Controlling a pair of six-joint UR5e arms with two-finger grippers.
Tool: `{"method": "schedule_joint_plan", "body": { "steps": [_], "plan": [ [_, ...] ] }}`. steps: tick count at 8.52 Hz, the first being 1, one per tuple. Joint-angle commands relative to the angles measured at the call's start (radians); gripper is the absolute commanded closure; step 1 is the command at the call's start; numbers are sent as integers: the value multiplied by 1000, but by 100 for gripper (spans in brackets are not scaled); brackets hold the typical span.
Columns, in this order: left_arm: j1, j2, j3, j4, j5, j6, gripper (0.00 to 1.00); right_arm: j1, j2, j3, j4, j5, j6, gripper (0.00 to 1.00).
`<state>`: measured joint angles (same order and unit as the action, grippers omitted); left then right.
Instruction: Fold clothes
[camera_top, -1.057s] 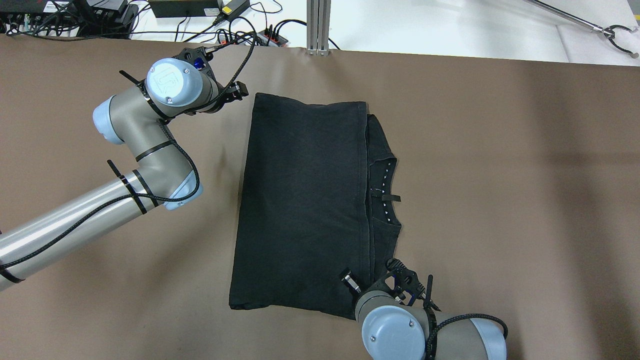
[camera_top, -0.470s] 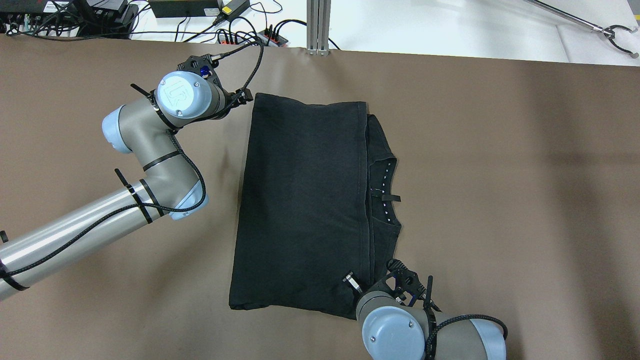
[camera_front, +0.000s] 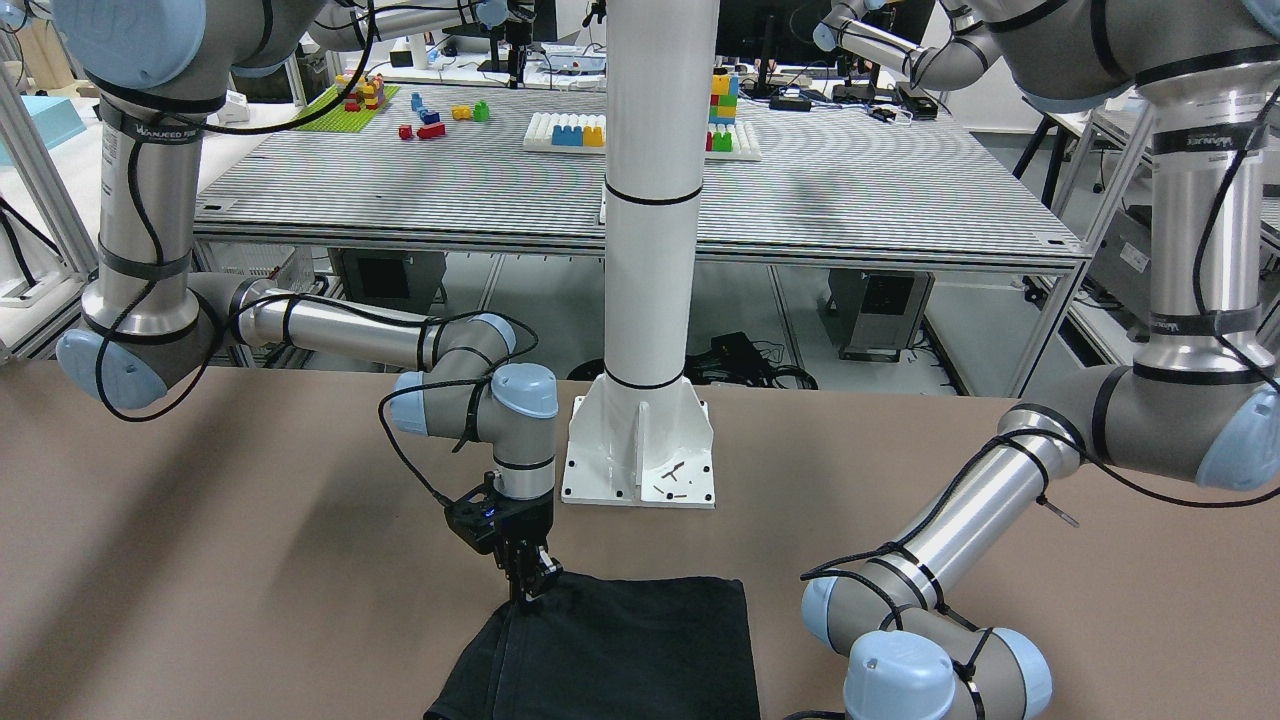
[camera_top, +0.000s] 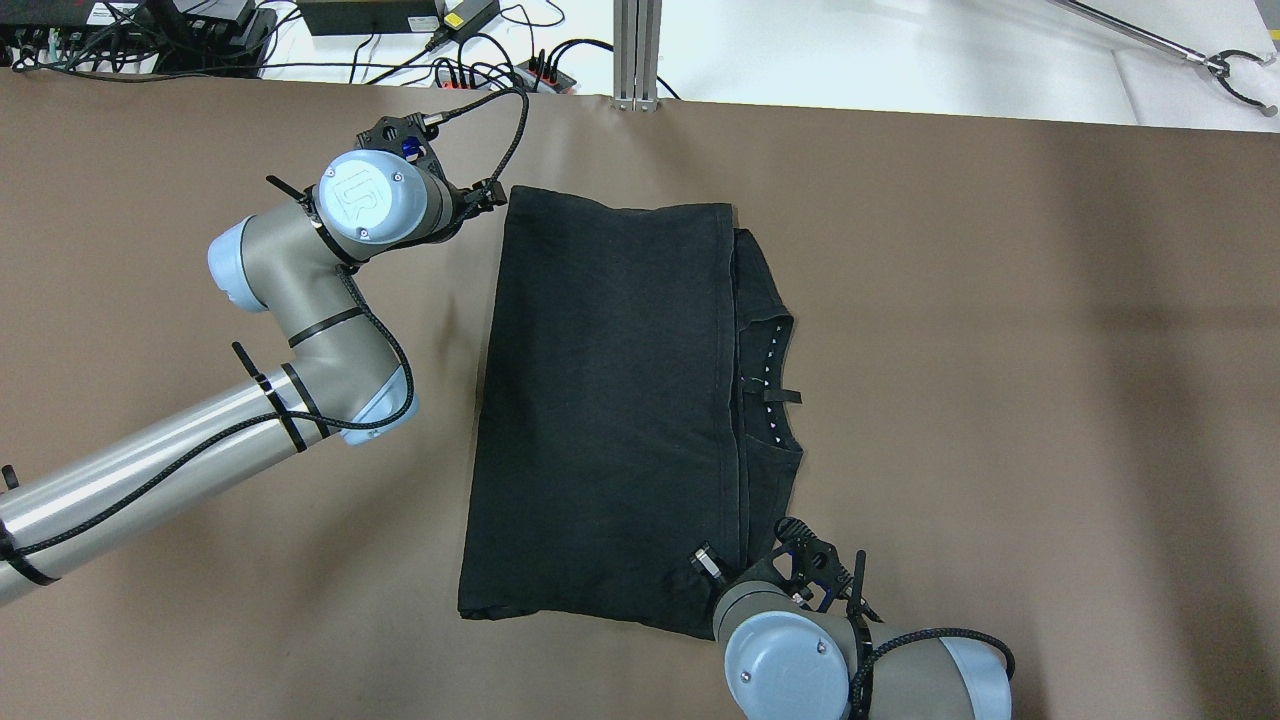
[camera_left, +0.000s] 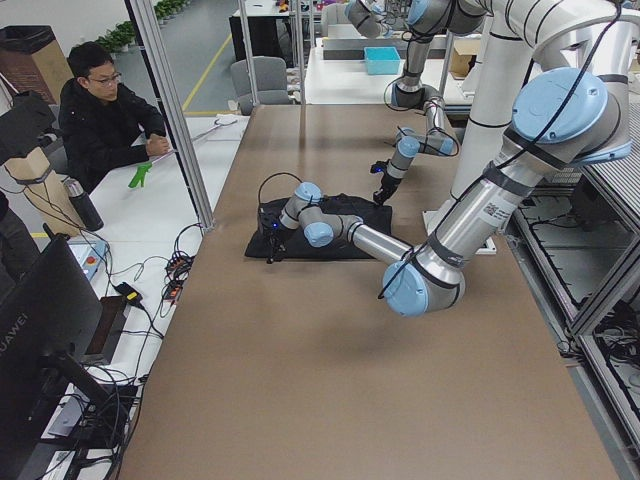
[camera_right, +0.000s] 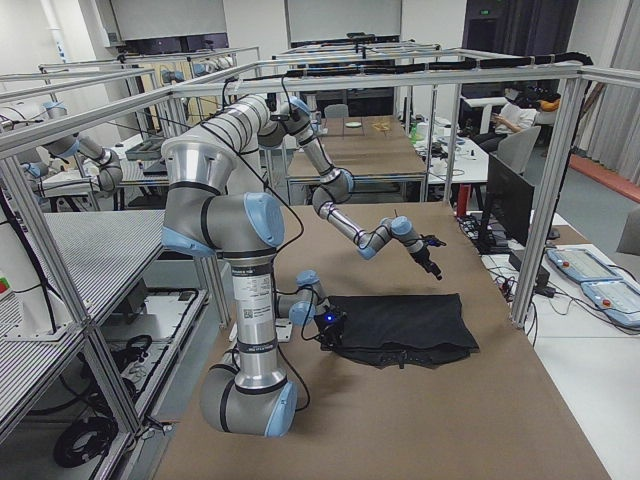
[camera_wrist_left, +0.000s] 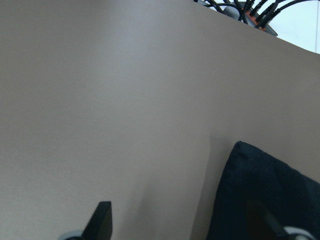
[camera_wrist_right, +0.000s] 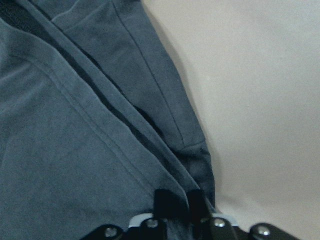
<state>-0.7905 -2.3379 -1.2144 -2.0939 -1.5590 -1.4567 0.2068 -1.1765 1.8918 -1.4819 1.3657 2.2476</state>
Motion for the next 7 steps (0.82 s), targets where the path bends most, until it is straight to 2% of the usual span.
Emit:
{"method": "schedule_joint_plan", "body": {
  "steps": [1, 3, 4, 5, 7],
  "plan": [
    [-1, 2, 1, 2, 1, -2, 6, -1, 1, 25, -11, 3, 0, 100],
    [-1, 3, 1, 2, 2, -22, 6, -1, -2, 49, -34, 7, -14, 100],
    [-1, 3, 1, 2, 2, -22, 6, -6, -5, 41, -34, 6, -17, 94],
    [-1, 6, 1, 2, 2, -22, 6, -6, -6, 38, -34, 6, -17, 65],
    [-1, 9, 1, 2, 2, -37, 6, -7, -18, 30, -35, 3, -17, 48]
  ]
}}
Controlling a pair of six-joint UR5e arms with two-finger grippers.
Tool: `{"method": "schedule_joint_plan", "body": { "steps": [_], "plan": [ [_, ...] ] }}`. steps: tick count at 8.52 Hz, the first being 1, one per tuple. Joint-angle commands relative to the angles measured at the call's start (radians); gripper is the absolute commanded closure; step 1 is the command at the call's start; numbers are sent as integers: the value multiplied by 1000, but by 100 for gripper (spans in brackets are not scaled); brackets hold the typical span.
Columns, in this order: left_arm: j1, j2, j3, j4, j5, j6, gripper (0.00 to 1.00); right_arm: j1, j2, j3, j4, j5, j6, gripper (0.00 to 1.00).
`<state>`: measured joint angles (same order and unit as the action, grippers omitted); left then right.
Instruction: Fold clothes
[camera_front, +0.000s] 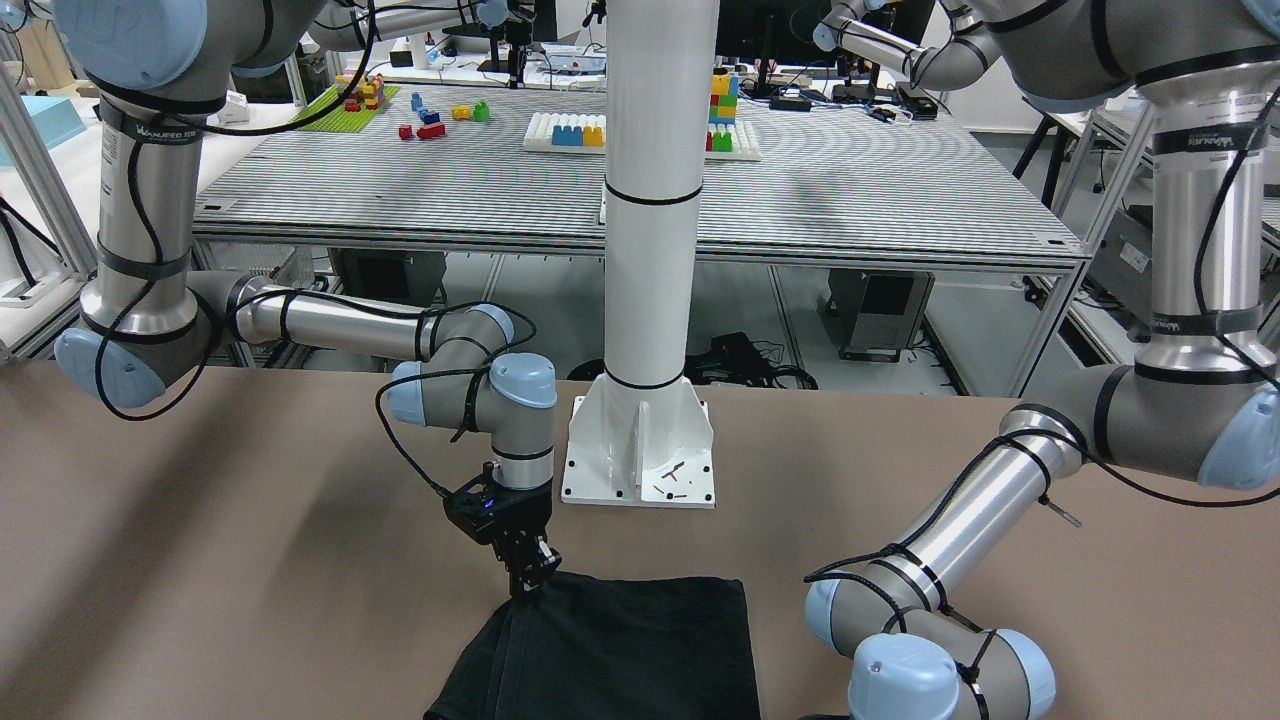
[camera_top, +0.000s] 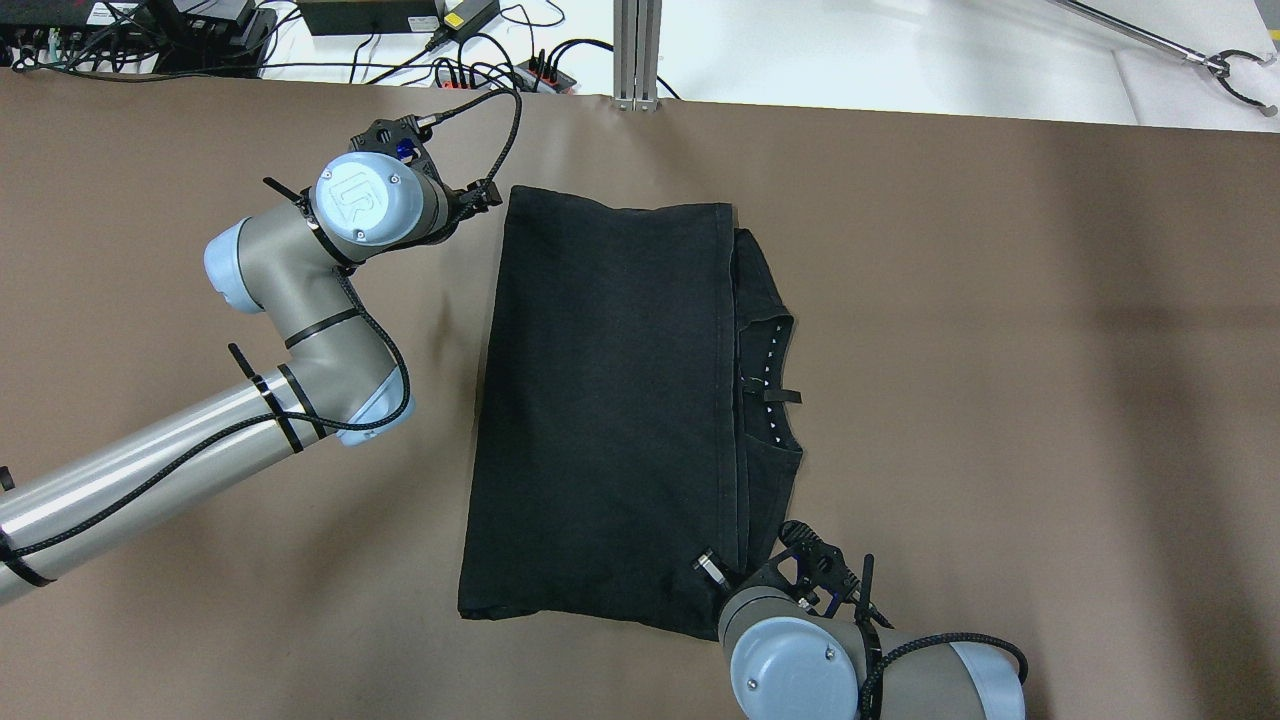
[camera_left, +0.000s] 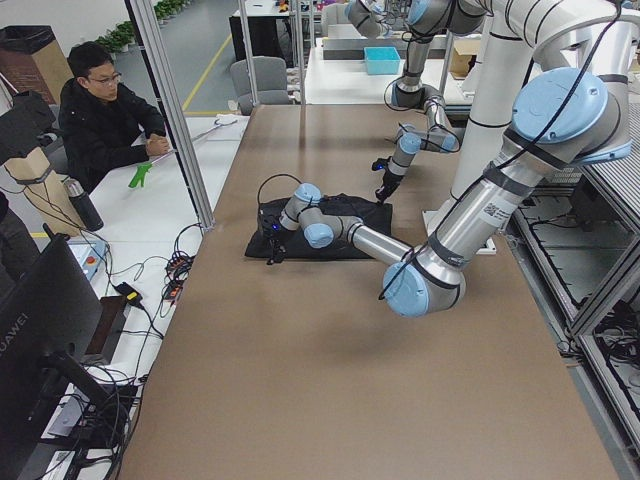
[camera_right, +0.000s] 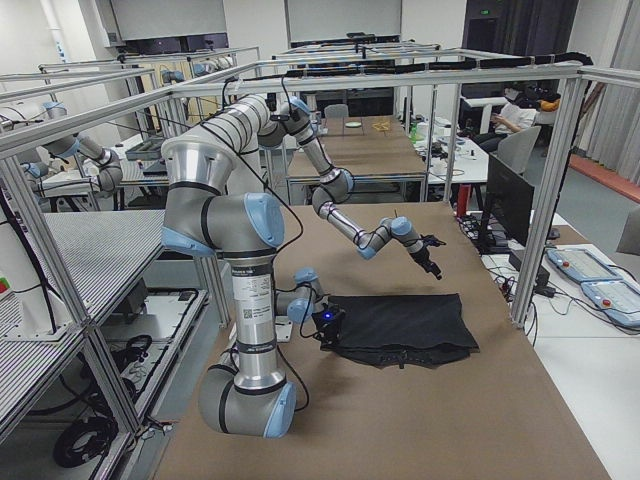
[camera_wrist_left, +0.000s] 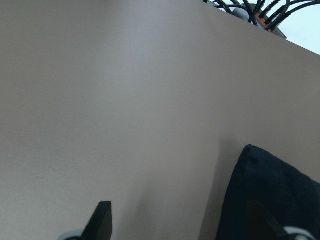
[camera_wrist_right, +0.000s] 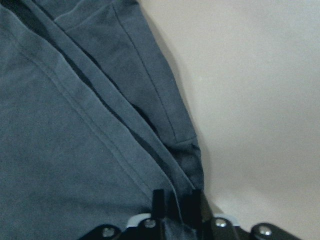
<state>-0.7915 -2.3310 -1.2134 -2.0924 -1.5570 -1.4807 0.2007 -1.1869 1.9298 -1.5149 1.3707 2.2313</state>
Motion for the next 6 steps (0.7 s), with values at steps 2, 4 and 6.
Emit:
{"method": "schedule_joint_plan", "body": {
  "steps": [2, 4, 6],
  "plan": [
    [0, 4, 0, 0, 2, -23, 6, -10, -7, -17, -2, -2, 2, 43],
    [2, 2, -2, 0, 2, -33, 6, -18, -5, -28, -2, -4, 13, 52],
    [0, 2, -2, 0, 2, -36, 6, -18, -4, -41, 1, -5, 16, 71]
  ]
}}
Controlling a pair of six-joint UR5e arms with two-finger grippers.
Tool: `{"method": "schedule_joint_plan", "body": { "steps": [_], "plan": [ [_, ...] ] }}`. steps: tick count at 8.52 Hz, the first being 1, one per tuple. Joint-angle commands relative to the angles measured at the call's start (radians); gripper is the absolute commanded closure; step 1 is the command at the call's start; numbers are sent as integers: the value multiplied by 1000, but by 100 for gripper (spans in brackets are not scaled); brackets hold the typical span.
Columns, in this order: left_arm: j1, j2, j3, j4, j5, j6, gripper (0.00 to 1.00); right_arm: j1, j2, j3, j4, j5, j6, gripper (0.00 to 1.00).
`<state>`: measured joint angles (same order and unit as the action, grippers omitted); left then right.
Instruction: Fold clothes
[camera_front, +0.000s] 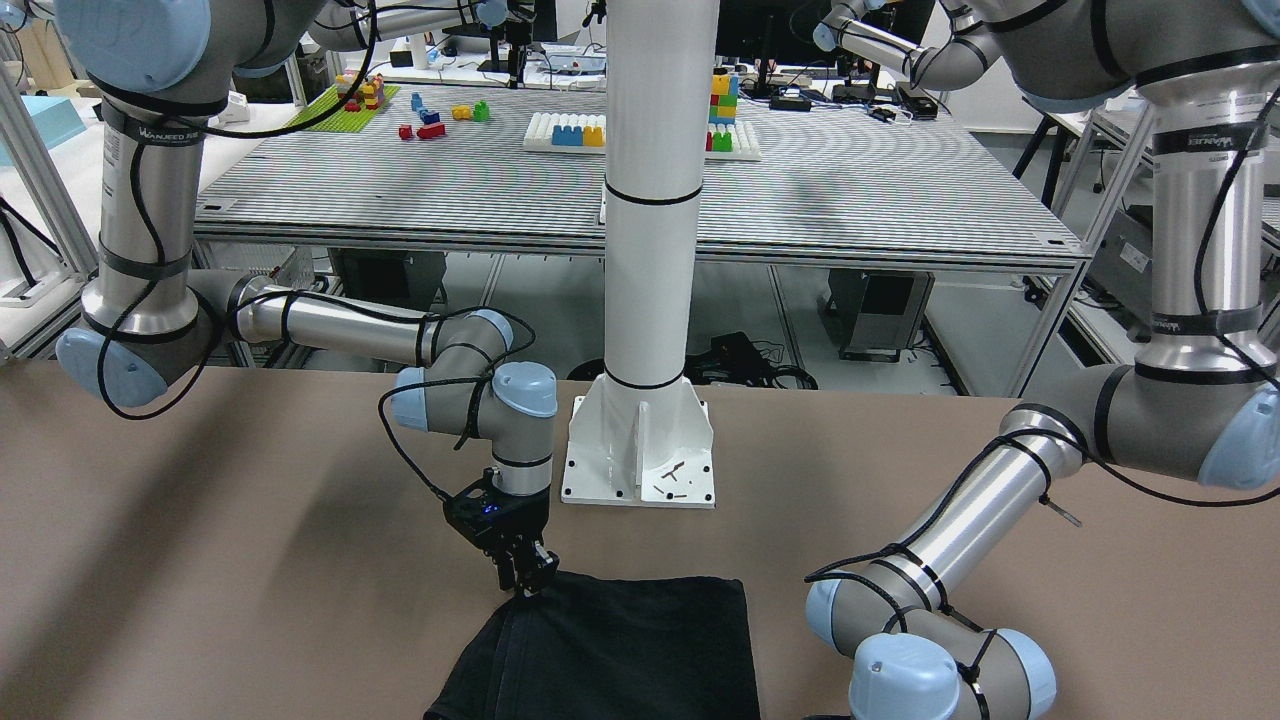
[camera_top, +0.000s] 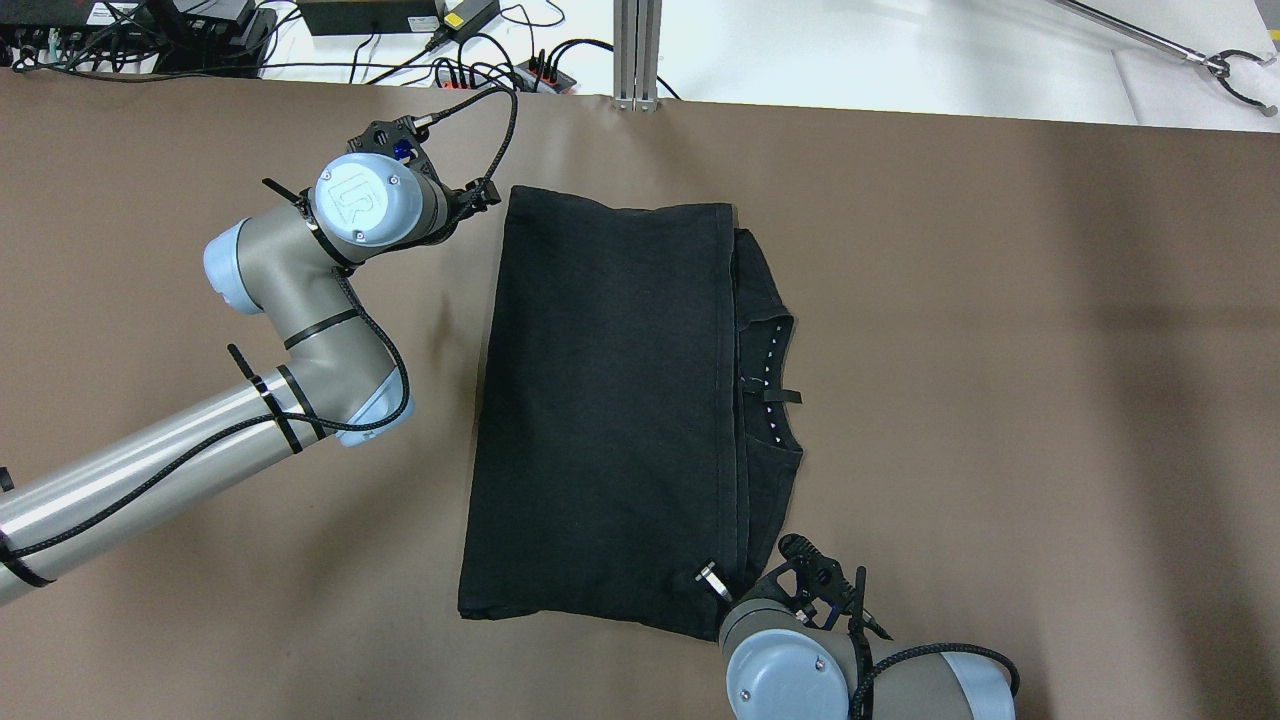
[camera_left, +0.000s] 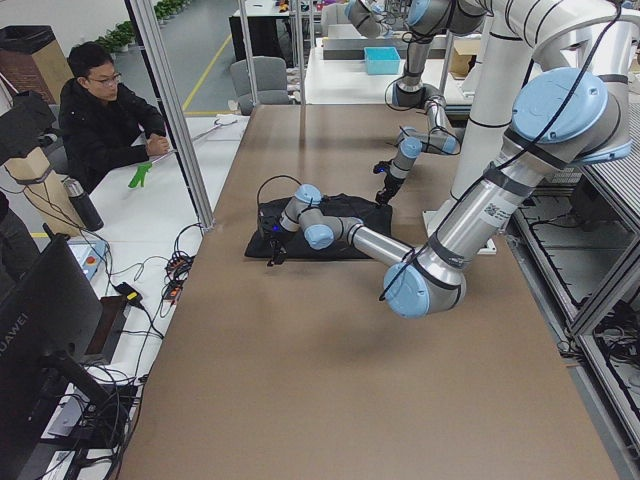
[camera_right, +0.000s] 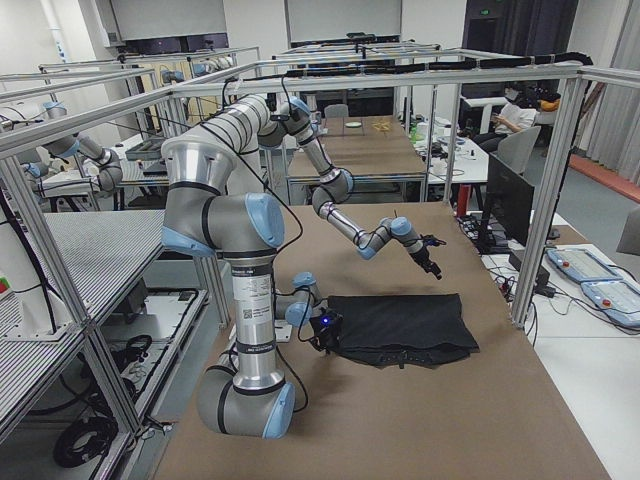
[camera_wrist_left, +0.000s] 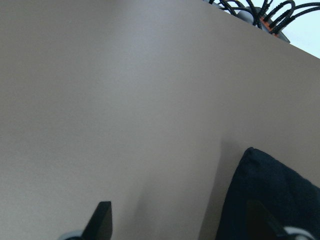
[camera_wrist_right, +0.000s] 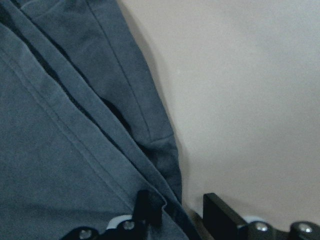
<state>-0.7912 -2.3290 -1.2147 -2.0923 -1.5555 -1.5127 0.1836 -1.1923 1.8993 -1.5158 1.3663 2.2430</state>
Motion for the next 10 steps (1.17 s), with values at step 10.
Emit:
{"method": "schedule_joint_plan", "body": {
  "steps": [10],
  "plan": [
    [1, 35, -114, 21, -12, -41, 7, 10, 4, 89, -24, 11, -6, 100]
  ]
}}
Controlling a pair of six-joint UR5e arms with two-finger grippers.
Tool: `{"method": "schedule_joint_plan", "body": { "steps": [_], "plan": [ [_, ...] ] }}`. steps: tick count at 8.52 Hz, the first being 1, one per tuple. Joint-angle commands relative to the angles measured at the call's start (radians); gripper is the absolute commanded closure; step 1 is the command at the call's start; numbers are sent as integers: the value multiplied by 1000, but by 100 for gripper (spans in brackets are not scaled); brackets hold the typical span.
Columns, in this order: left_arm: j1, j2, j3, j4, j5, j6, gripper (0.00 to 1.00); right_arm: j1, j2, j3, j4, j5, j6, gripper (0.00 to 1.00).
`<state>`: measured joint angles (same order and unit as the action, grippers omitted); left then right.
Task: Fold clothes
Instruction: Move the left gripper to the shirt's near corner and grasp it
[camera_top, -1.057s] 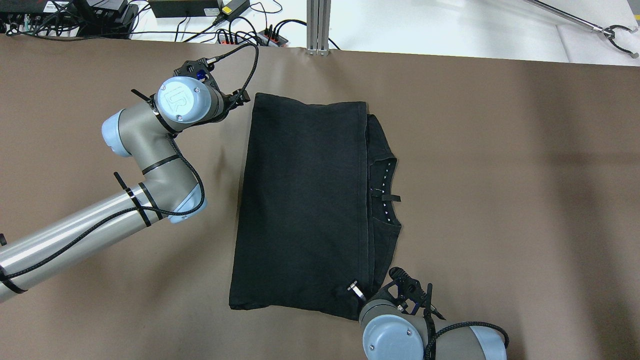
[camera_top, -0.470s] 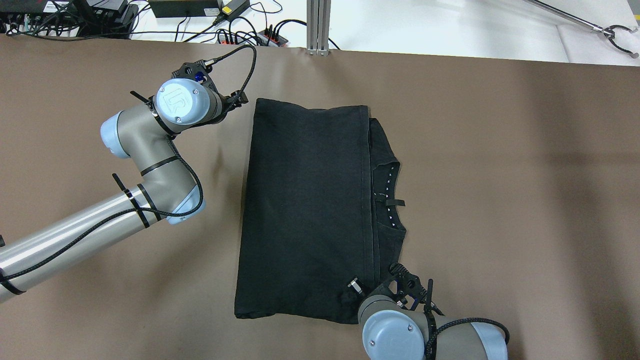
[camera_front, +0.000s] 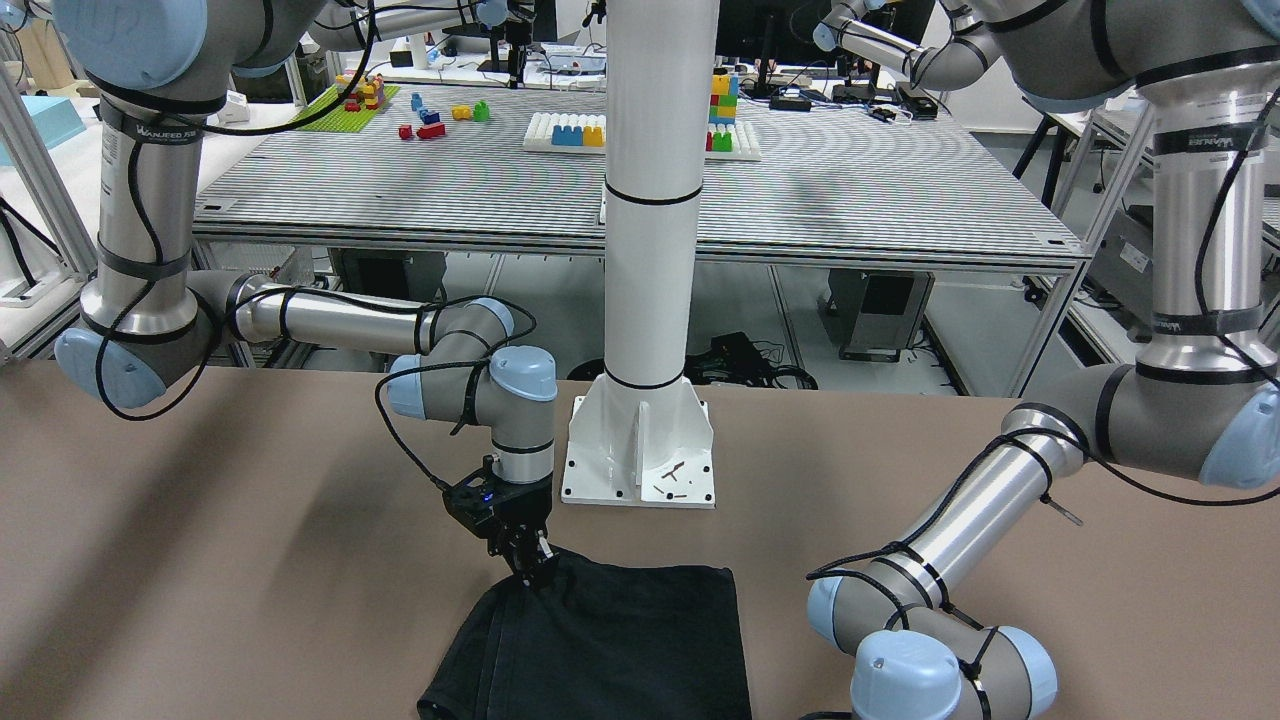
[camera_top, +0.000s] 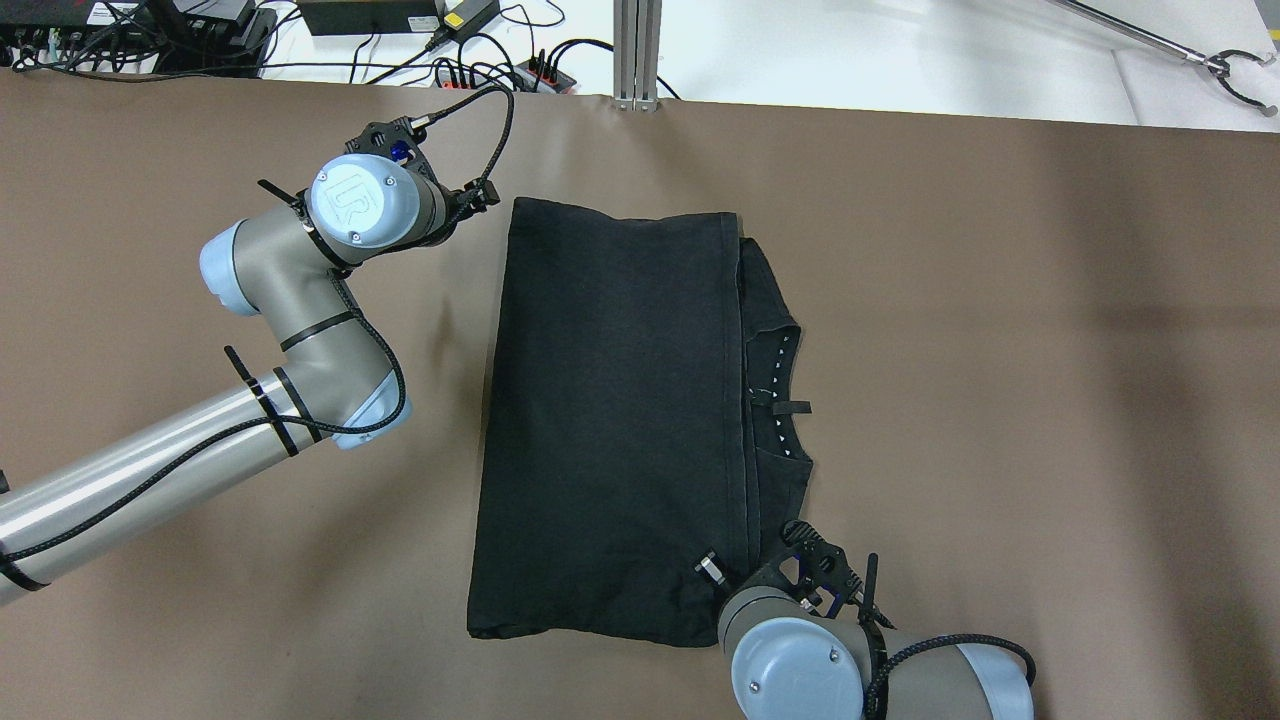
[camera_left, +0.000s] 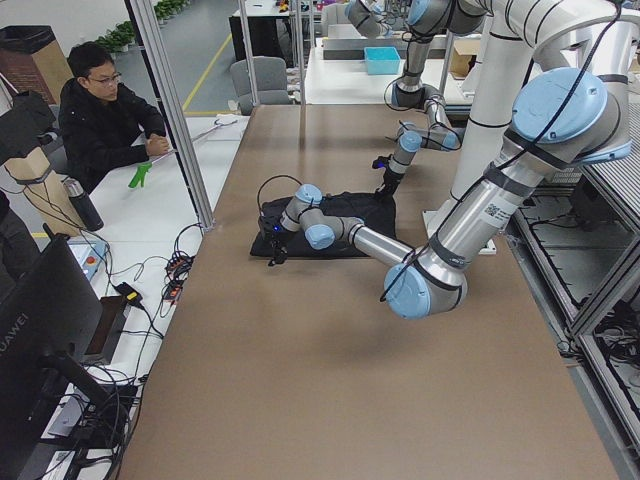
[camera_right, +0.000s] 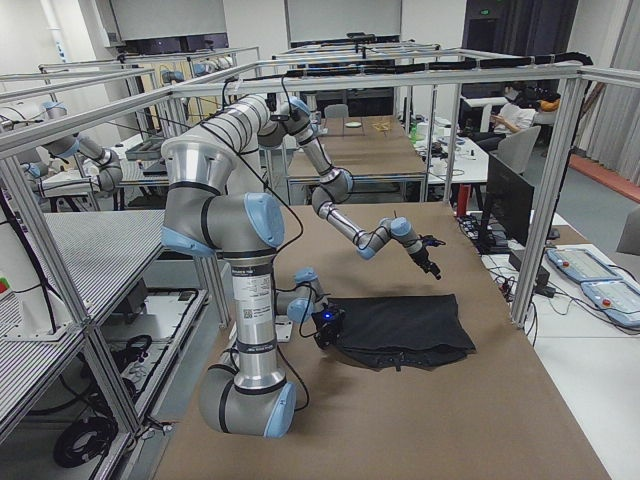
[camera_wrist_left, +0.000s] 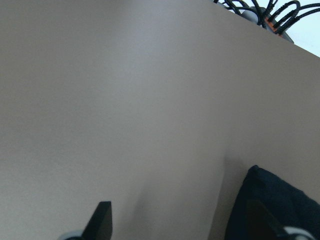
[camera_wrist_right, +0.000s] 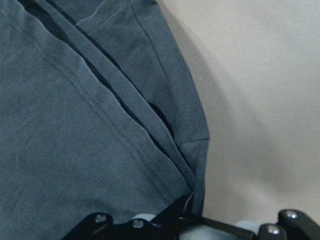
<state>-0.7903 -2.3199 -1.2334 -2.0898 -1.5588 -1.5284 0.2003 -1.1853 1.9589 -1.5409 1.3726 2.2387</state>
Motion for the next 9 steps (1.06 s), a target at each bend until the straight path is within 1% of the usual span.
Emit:
{"method": "schedule_joint_plan", "body": {
  "steps": [1, 2, 3, 4, 5, 6, 7, 8, 9],
  "plan": [
    [37, 78, -229, 61, -23, -95, 7, -18, -7, 58, 1, 5, -1, 100],
    [105, 167, -415, 139, -23, -190, 7, -28, -7, 75, 2, 5, 4, 100],
    [202, 266, -577, 177, 9, -314, 7, -36, -7, 77, 5, 6, 9, 100],
    [329, 348, -692, 182, 117, -416, 7, -44, -8, 77, 7, 6, 10, 100],
    [432, 413, -760, 183, 197, -484, 8, -45, -13, 75, 7, 8, 9, 100],
    [506, 477, -784, 182, 235, -546, 9, -45, -13, 75, 7, 8, 9, 100],
    [590, 493, -779, 183, 300, -602, 14, -45, -13, 72, 7, 8, 7, 100],
    [646, 502, -753, 175, 340, -616, 21, -45, -11, 74, 8, 6, 7, 100],
    [658, 501, -739, 174, 344, -659, 28, -44, -13, 74, 7, 6, 7, 100]
  ]
}}
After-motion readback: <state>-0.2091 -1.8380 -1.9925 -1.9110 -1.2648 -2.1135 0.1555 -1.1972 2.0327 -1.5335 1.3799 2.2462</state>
